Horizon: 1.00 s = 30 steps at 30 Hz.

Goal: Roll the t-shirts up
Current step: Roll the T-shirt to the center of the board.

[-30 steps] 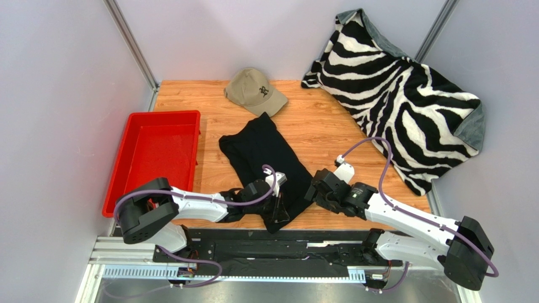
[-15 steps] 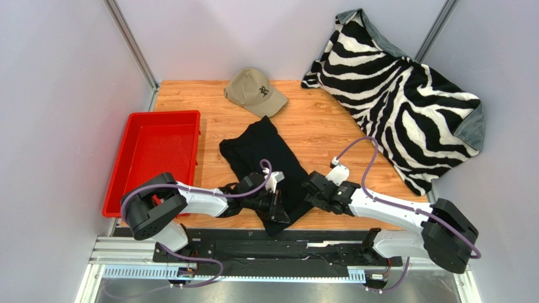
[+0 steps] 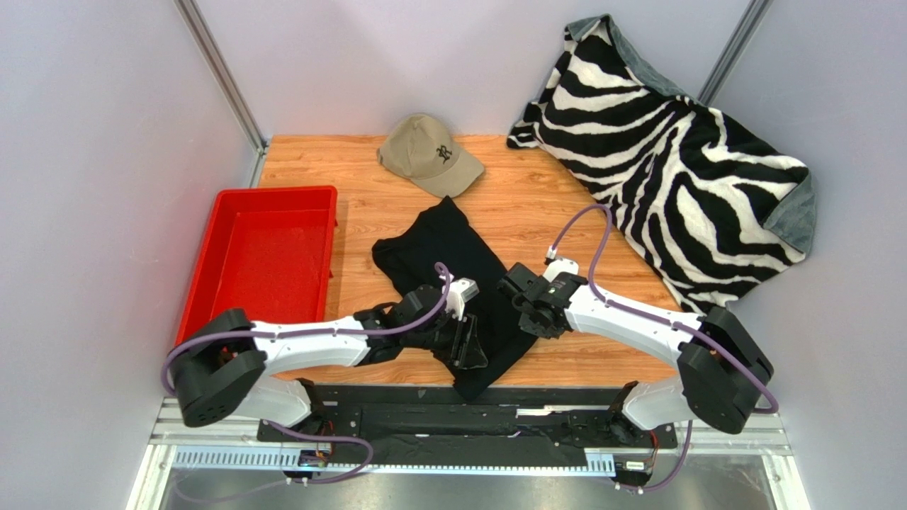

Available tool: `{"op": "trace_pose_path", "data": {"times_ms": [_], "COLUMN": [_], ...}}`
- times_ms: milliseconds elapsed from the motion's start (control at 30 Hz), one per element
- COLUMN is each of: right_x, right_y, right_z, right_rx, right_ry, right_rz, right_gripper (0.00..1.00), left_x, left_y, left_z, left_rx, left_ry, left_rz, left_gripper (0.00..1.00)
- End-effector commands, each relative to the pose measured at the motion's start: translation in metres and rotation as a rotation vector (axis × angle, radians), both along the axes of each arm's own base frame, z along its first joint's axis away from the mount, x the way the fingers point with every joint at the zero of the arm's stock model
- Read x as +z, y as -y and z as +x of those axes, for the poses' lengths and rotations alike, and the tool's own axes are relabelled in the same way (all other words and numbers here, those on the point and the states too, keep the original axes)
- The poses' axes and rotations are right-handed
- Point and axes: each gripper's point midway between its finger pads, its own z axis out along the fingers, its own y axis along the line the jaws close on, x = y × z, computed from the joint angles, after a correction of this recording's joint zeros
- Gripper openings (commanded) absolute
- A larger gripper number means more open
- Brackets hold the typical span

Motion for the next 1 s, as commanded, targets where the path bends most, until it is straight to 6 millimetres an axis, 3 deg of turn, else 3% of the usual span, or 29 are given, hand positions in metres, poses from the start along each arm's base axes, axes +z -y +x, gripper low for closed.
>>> {"op": "trace_pose_path", "data": {"times_ms": [0,100,200,267,333,500,967], "right_x": [0.005,0.003,-0.003,-0.009,-0.013,-0.014,-0.021], "right_y": [0.012,0.010,0.007,0.006,0.006,0.002,-0.001], "right_z": [-0.001,-0.001,-0.001,-0.001,-0.002,-0.001,-0.004], "right_rx": [0.055,0.074,0.090,0.095,0.097,0.096,0.076], "right_ry": [-0.068,-0.114,-0.158,-0.185,-0.214,-0.243,-0.285], "right_rz": [-0.097,-0.106,-0.123,-0.131,-0.131,-0.112,-0.077], "right_gripper": [0.14,0.14,0.14,0.14,0.14,0.13,0.12], "left_x": [0.042,0.056,0.057,0.047,0.051,0.029,-0.013], "left_y": [0.006,0.013,0.027,0.032,0.042,0.056,0.055], "left_z": [0.021,0.018,0.010,0.011,0.008,0.003,-0.004], "left_rx": [0.039,0.043,0.017,-0.002,-0.014,-0.024,-0.016], "left_ry": [0.288,0.429,0.510,0.564,0.642,0.723,0.870], "left_rz": [0.051,0.119,0.168,0.229,0.259,0.375,0.527], "left_gripper": [0.52,0.53,0.56,0.69,0.70,0.70,0.68]}}
